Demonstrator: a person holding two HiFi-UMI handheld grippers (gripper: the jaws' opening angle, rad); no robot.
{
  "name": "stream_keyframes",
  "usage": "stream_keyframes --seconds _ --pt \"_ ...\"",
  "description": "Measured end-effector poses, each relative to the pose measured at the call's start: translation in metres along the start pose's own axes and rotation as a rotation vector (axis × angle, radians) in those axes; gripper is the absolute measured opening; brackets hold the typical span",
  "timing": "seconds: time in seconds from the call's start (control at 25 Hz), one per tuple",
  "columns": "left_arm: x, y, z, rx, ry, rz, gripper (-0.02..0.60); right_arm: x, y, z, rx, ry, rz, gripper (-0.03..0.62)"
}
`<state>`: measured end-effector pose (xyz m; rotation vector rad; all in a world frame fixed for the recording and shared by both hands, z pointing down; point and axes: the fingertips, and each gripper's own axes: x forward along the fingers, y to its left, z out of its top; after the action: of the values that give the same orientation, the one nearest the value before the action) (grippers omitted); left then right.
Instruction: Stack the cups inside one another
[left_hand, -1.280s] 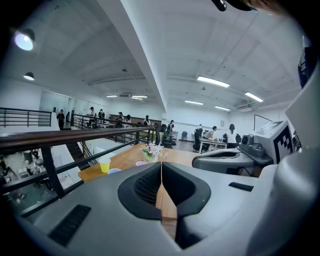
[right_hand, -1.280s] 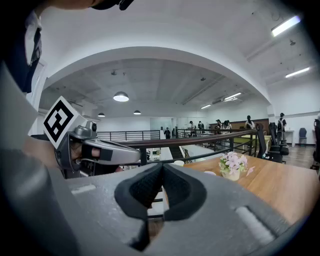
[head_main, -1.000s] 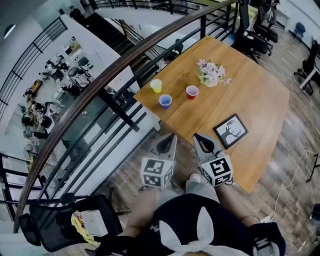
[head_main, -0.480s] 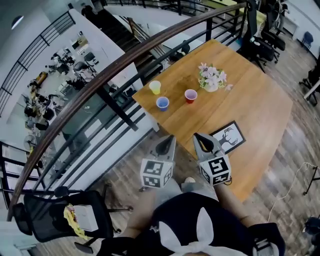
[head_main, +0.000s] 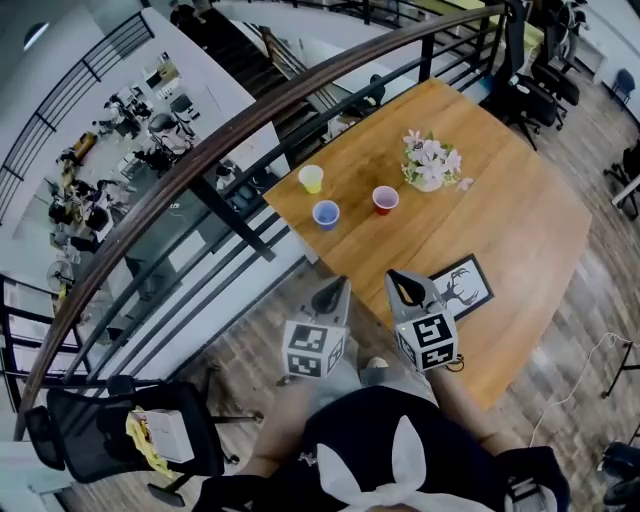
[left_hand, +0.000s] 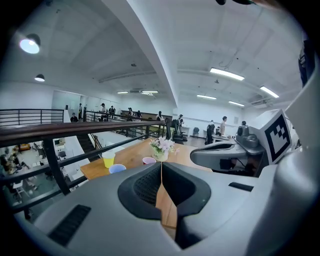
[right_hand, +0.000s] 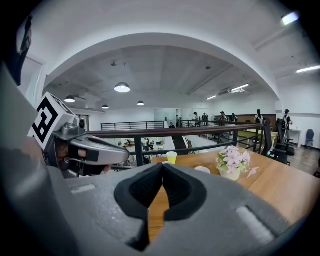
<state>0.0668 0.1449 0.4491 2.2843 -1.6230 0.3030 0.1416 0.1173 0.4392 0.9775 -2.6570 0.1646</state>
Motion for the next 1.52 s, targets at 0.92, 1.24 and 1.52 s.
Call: stream_keyframes --seconds 0.92,1.24,1.52 --pt "0.065 0.126 0.039 -0.008 0.027 -0.097 0.021 0.122 -0.056 0.027 0.056 0.108 -0.133 0.232" --pt "0.069 0.169 0.040 0.008 0.045 -0.144 0.020 0.145 -0.062 0.018 0.075 0.156 -0.232 0.233" --pt "0.083 0.187 0.025 -0.008 0.091 -0.167 0.020 0.158 -0.053 -0.002 0.097 0.212 -0.248 0.243"
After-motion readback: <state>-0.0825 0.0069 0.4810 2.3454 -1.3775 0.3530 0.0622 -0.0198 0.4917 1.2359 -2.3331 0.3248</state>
